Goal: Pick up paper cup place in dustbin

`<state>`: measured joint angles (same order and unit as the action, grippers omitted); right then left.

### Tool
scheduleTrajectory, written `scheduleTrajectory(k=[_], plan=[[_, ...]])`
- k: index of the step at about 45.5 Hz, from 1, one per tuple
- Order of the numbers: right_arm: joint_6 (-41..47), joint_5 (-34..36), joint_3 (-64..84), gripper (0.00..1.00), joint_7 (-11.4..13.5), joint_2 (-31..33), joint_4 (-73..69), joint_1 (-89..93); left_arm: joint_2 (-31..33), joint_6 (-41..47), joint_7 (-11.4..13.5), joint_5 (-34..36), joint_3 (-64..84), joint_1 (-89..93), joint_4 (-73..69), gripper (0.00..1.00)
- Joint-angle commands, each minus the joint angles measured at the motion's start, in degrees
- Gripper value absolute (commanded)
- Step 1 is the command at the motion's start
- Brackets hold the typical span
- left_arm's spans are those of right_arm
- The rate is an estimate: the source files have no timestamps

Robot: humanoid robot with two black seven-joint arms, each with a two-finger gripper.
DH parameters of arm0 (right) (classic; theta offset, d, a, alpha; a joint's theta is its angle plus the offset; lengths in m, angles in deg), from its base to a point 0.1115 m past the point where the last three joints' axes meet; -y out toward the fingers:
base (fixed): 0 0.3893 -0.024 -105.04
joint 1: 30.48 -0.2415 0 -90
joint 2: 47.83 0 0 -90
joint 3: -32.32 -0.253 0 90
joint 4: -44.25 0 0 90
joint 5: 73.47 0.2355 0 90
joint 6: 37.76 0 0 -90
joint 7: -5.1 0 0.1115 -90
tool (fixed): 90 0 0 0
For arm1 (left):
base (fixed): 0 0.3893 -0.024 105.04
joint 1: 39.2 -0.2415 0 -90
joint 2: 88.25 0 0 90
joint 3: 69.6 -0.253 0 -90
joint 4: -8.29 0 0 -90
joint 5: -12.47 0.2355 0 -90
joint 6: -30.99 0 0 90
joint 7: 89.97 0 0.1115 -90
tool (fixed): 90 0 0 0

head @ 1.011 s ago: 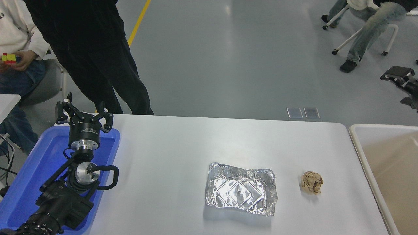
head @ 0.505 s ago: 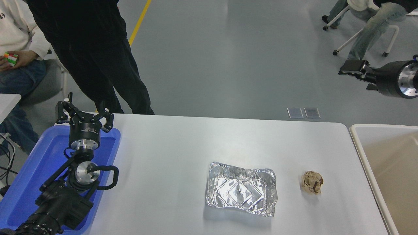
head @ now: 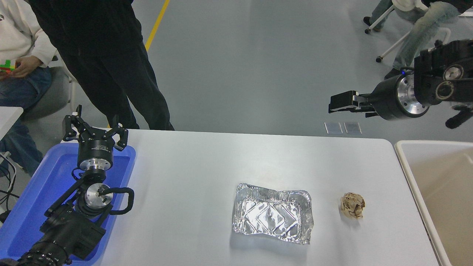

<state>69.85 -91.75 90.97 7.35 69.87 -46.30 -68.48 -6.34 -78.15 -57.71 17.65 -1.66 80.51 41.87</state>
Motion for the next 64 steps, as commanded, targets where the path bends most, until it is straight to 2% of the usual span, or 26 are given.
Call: scheduleTrajectory(k=[1, 13, 19, 28, 41, 64], plan=[[5.0, 0.6, 0.2, 1.00, 0.0, -7.9, -1.2, -3.7, 0.0, 0.0, 0.0, 0.0, 0.0, 0.0, 0.0, 0.99], [5.3, 5.8, 1.1, 1.00, -0.1, -15.2, -0.6, -4.1, 0.0, 0.0, 0.0, 0.0, 0.0, 0.0, 0.1, 0.99], [5.5, 9.3, 1.4, 1.00, 0.0, -15.4, -0.5, -4.2, 0.0, 0.0, 0.0, 0.0, 0.0, 0.0, 0.0, 0.99], [6.8, 10.9, 6.8, 1.00, 0.0, -15.0, -0.9, -4.4, 0.0, 0.0, 0.0, 0.0, 0.0, 0.0, 0.0, 0.99], [17.7, 11.9, 11.8, 1.00, 0.0, -10.3, -1.8, -10.9, 0.0, 0.0, 0.0, 0.0, 0.0, 0.0, 0.0, 0.99], [20.3, 12.0, 12.0, 1.00, -0.1, -12.2, -3.8, -12.3, 0.0, 0.0, 0.0, 0.0, 0.0, 0.0, 0.0, 0.99]])
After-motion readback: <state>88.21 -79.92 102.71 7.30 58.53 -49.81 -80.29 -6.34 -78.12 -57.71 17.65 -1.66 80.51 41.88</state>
